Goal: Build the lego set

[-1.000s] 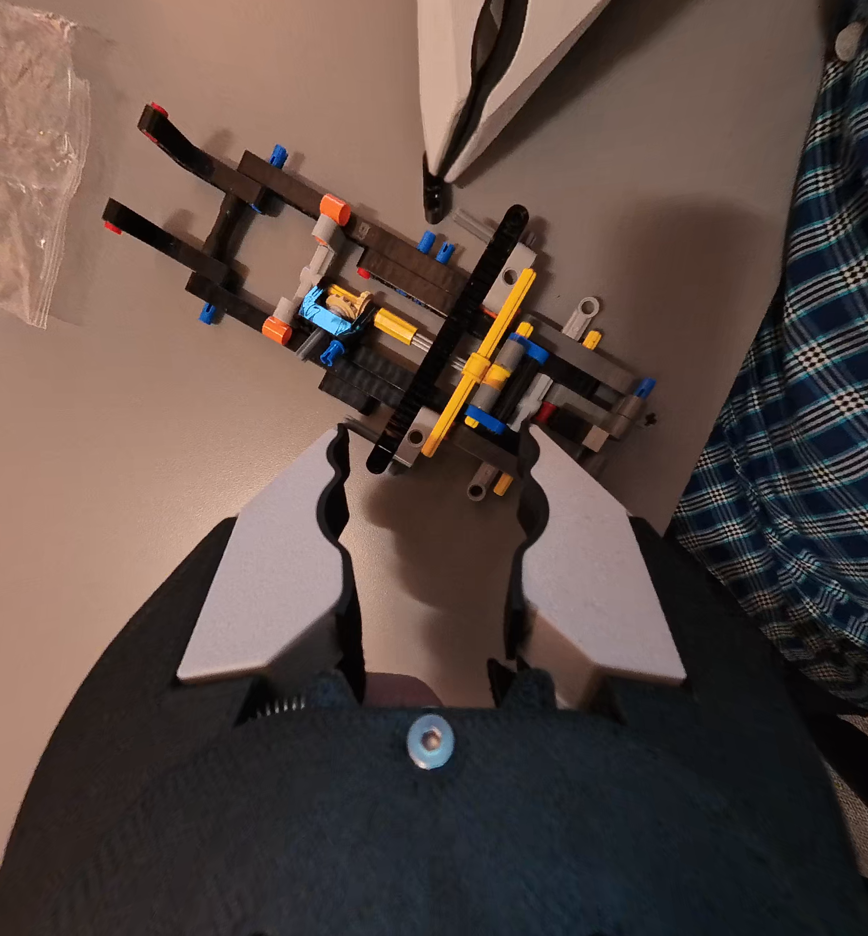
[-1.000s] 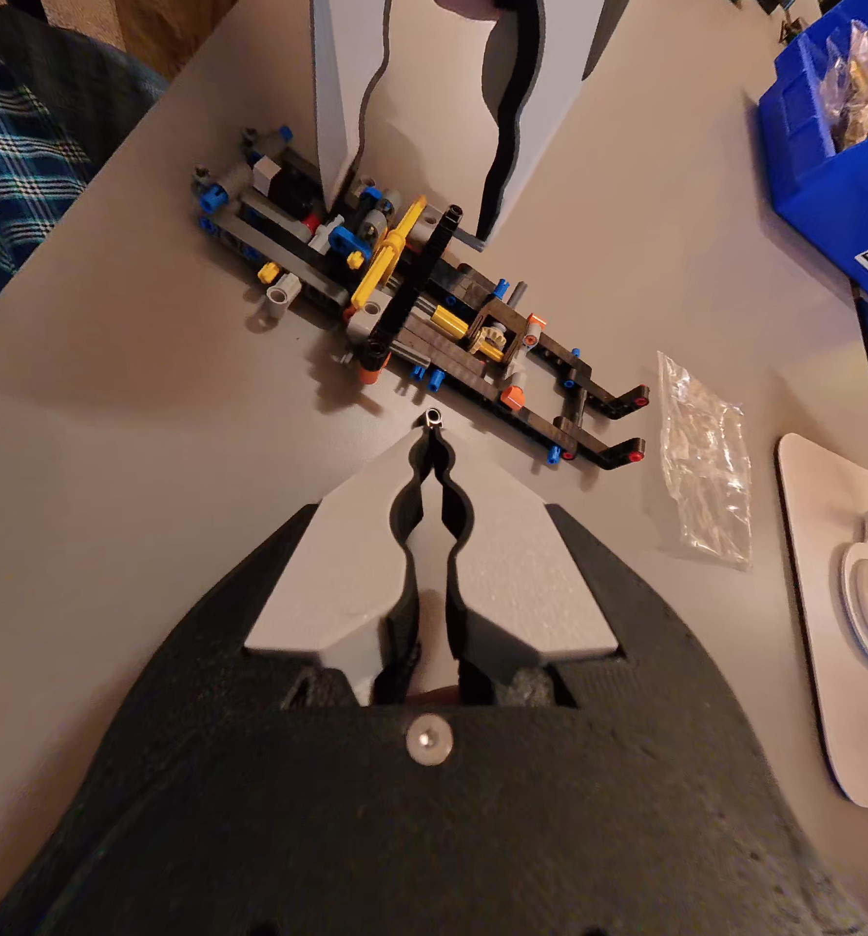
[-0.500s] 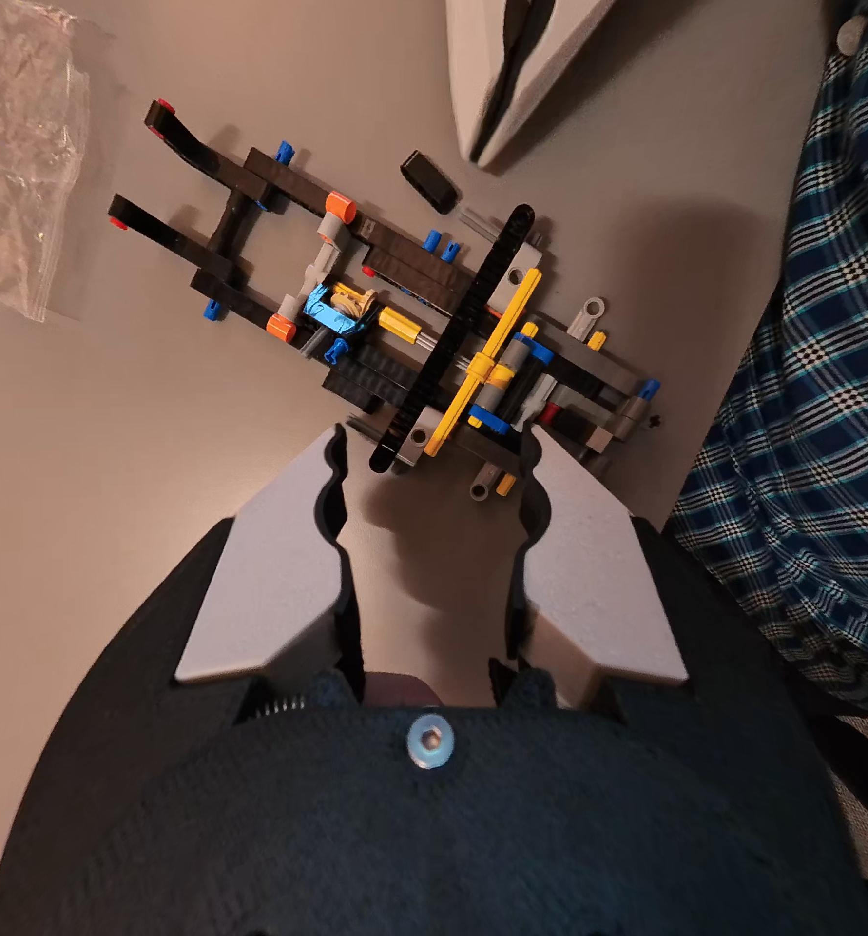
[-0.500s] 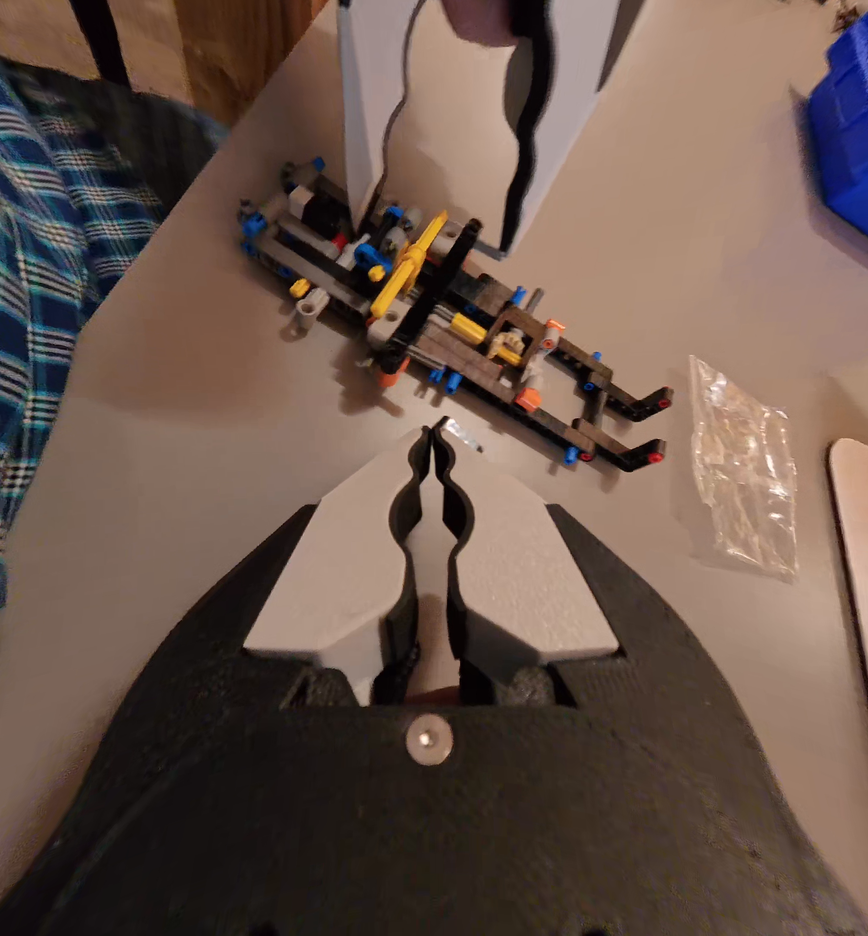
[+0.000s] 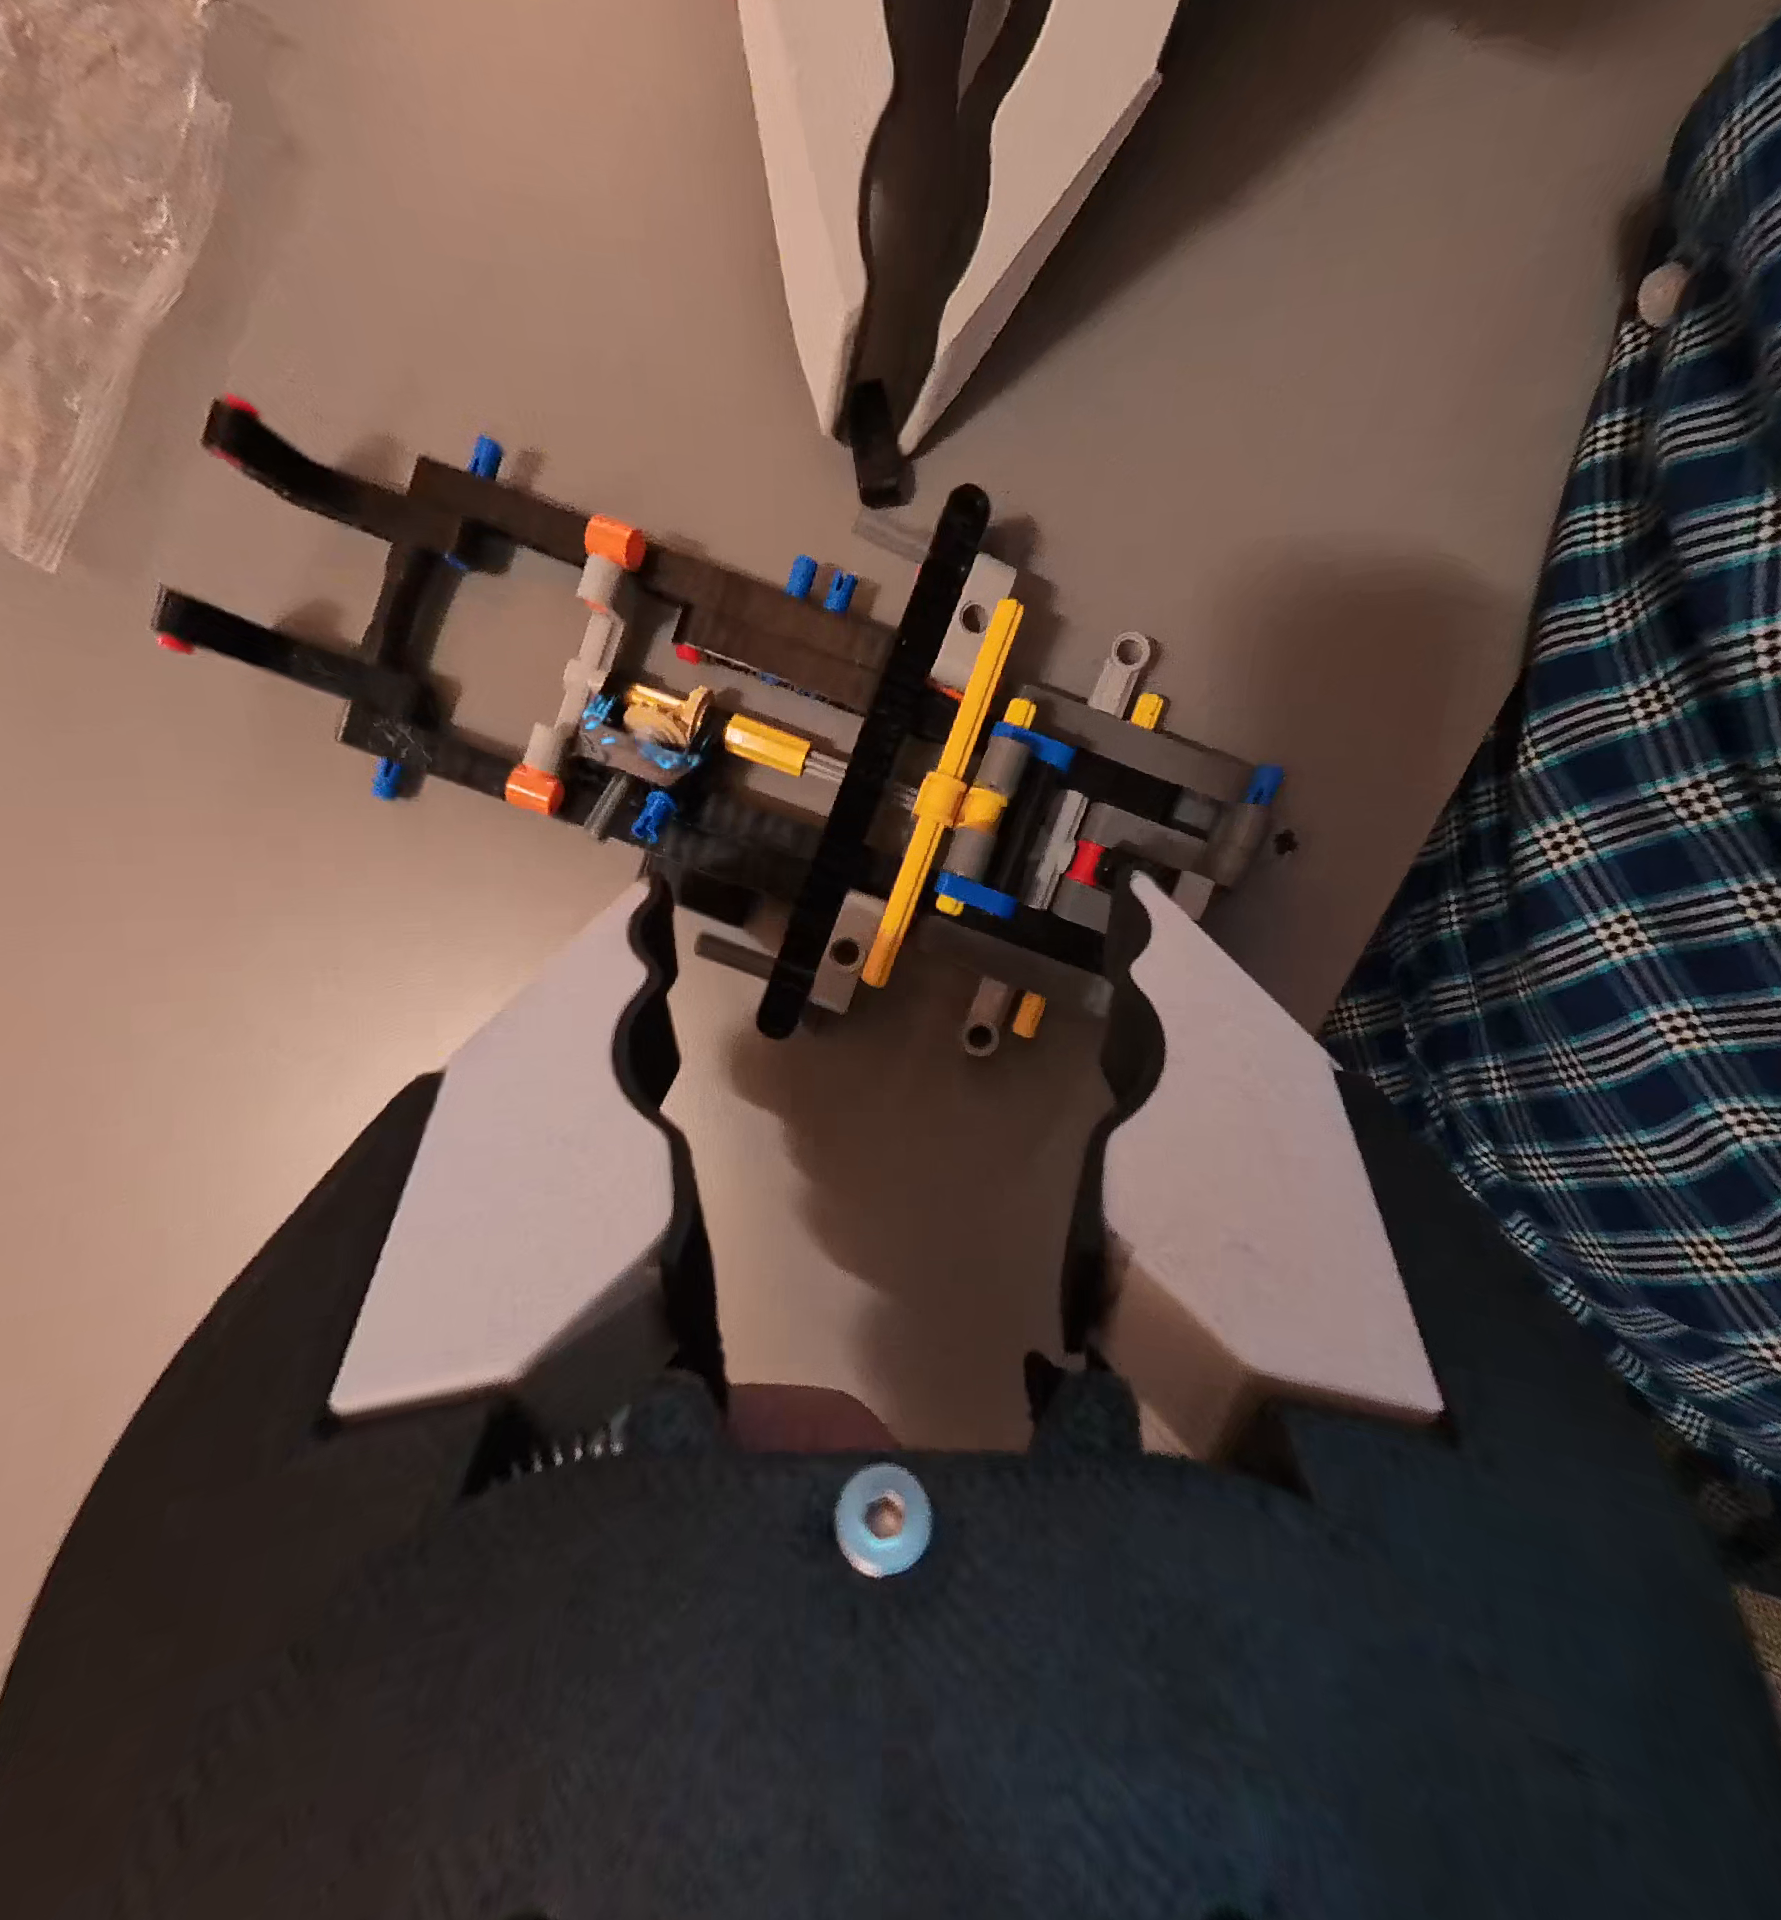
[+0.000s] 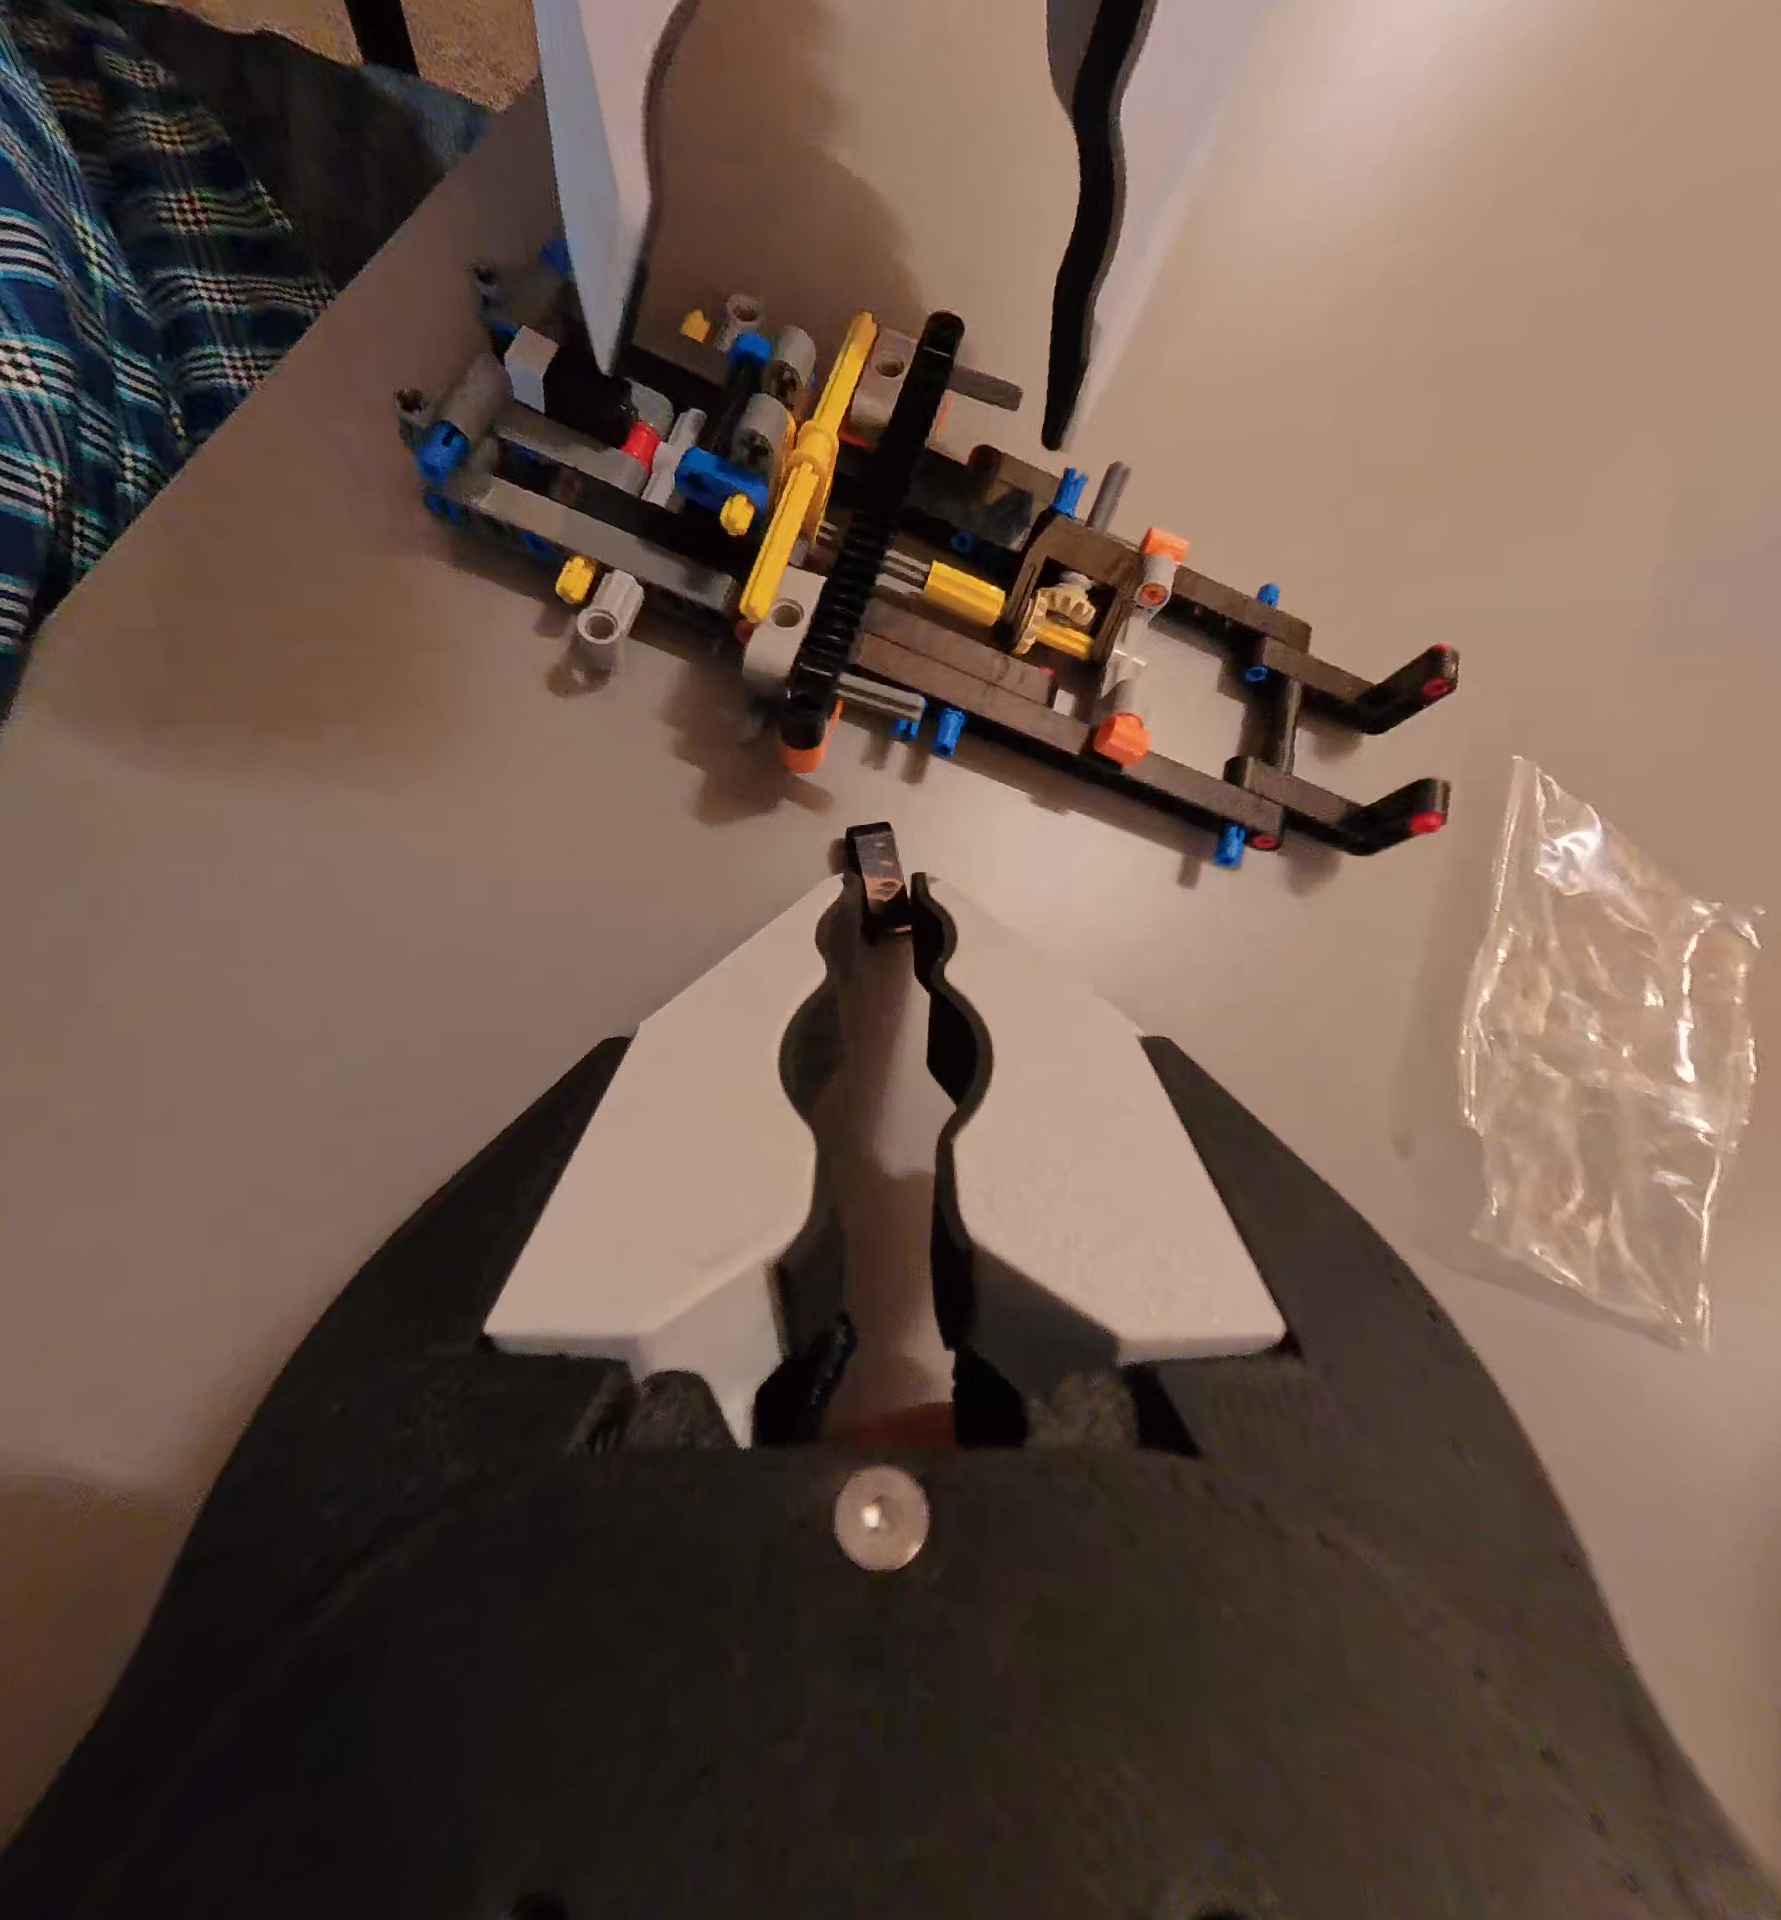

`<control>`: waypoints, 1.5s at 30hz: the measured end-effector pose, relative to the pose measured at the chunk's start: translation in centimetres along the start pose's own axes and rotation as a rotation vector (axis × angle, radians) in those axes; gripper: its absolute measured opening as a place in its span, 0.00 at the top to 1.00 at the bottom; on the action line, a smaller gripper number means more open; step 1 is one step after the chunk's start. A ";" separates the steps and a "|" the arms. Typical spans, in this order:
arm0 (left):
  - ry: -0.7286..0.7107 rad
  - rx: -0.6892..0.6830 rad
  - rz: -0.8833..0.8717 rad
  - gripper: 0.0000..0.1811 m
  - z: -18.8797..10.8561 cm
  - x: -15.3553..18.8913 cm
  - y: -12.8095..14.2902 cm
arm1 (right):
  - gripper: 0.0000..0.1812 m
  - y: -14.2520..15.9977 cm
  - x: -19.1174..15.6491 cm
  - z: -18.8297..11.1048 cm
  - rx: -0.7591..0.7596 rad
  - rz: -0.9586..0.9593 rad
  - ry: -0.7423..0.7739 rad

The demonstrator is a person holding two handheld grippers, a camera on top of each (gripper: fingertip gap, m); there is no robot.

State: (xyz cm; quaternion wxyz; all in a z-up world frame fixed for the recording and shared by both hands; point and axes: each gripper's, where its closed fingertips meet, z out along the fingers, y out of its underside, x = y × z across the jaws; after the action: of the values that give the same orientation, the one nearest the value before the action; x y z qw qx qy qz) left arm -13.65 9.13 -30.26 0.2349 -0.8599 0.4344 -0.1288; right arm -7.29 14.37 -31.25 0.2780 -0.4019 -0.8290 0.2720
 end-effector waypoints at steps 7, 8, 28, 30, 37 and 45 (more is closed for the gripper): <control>0.056 -0.072 0.123 0.63 0.5 -0.6 0.4 | 0.97 -0.1 -0.8 -0.3 0.008 0.005 -0.031; 0.071 -0.083 0.143 0.63 0.6 -0.6 0.4 | 0.97 -0.1 -0.9 -0.3 0.009 0.001 -0.029; -0.203 0.029 -0.289 0.34 1.2 -1.4 -1.8 | 0.97 -0.4 -1.6 -0.5 0.058 0.015 -0.067; -0.234 -0.029 -0.266 0.35 2.4 -0.8 -1.1 | 0.97 -0.4 -1.6 -0.5 0.056 0.014 -0.063; -0.169 -0.036 -0.197 0.40 2.9 -0.8 -1.2 | 0.97 -0.4 -1.3 -0.6 0.053 0.008 -0.055; -0.044 -0.092 0.019 0.40 2.9 -1.0 -1.0 | 0.97 -1.4 -1.6 -0.4 0.054 -0.056 -0.041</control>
State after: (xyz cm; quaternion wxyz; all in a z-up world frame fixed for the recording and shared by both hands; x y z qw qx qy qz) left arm -12.28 11.27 -32.21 0.2057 -0.8683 0.4427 -0.0877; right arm -6.87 12.39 -30.45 0.2793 -0.3651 -0.8378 0.2946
